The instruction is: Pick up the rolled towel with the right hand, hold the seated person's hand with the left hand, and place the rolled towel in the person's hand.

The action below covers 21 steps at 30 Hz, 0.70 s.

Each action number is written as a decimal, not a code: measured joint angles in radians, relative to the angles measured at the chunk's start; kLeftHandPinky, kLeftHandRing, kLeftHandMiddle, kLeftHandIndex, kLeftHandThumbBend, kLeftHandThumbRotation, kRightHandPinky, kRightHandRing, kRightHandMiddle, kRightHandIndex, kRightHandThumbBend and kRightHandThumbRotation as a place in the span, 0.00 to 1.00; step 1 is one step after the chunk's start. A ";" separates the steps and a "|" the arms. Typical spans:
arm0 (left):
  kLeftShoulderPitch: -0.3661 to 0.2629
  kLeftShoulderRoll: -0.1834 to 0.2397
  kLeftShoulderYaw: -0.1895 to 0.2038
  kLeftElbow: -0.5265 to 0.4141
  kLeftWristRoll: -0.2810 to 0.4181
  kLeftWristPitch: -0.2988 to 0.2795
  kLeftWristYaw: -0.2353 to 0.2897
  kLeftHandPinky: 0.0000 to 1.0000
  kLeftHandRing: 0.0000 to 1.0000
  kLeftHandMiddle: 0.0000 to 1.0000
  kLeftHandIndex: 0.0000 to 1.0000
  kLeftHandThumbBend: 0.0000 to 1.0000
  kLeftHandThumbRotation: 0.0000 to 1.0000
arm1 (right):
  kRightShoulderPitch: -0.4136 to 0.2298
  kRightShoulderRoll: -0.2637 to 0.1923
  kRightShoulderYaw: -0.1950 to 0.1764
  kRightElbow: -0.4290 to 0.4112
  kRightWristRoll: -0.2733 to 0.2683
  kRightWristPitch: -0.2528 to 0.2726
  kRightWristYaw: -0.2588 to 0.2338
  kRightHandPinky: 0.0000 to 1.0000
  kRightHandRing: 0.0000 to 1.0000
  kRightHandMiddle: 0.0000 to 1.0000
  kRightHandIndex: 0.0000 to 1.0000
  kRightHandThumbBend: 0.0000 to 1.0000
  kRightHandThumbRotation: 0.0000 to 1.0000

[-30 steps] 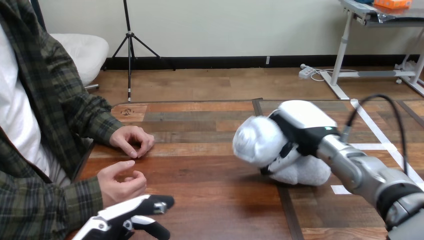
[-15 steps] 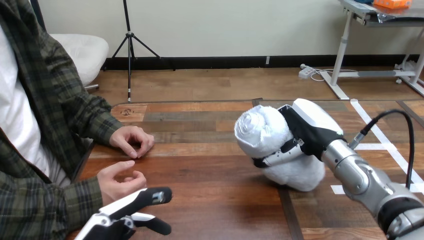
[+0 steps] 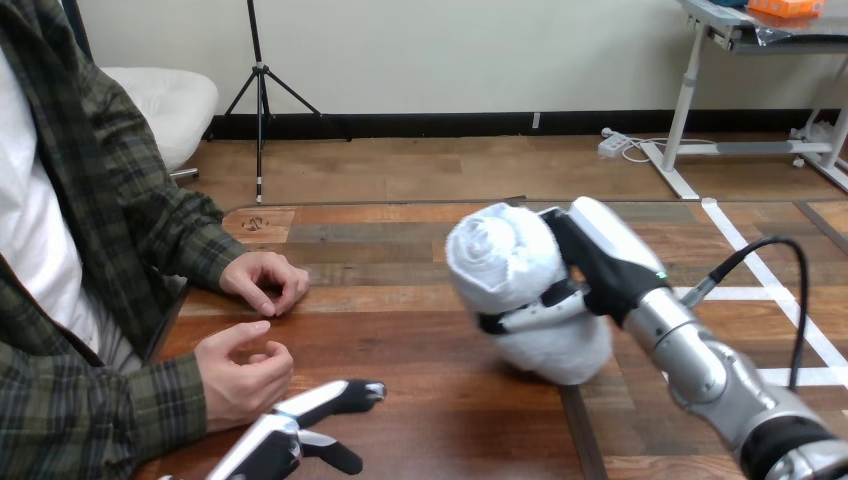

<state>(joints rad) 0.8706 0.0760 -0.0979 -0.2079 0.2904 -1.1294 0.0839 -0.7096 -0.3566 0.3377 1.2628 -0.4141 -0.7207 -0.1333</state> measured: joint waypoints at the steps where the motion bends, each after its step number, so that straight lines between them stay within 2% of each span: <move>1: -0.002 -0.004 0.011 0.000 0.019 0.010 0.001 0.57 0.73 0.75 0.74 1.00 0.37 | 0.005 0.003 -0.002 -0.005 0.005 -0.010 0.004 0.10 0.13 0.17 0.19 0.72 0.00; 7: -0.012 -0.022 0.072 -0.001 0.113 0.049 0.035 0.63 0.76 0.78 0.78 1.00 0.36 | 0.037 0.015 -0.021 -0.040 0.034 -0.043 0.042 0.10 0.13 0.17 0.19 0.72 0.00; 11: -0.016 -0.031 0.114 -0.010 0.194 0.087 0.075 0.65 0.77 0.79 0.79 1.00 0.35 | 0.055 0.023 -0.035 -0.057 0.058 -0.054 0.068 0.10 0.13 0.17 0.19 0.72 0.00; 16: -0.021 -0.033 0.149 -0.029 0.291 0.133 0.124 0.66 0.79 0.80 0.81 1.00 0.35 | 0.077 0.026 -0.049 -0.083 0.073 -0.058 0.086 0.10 0.14 0.18 0.19 0.72 0.00; 21: -0.023 -0.033 0.164 -0.060 0.383 0.196 0.171 0.68 0.81 0.82 0.82 1.00 0.37 | 0.096 0.026 -0.067 -0.103 0.092 -0.059 0.104 0.10 0.14 0.18 0.20 0.72 0.00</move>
<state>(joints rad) 0.8478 0.0427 0.0664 -0.2675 0.6731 -0.9334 0.2545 -0.6134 -0.3305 0.2709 1.1598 -0.3217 -0.7796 -0.0295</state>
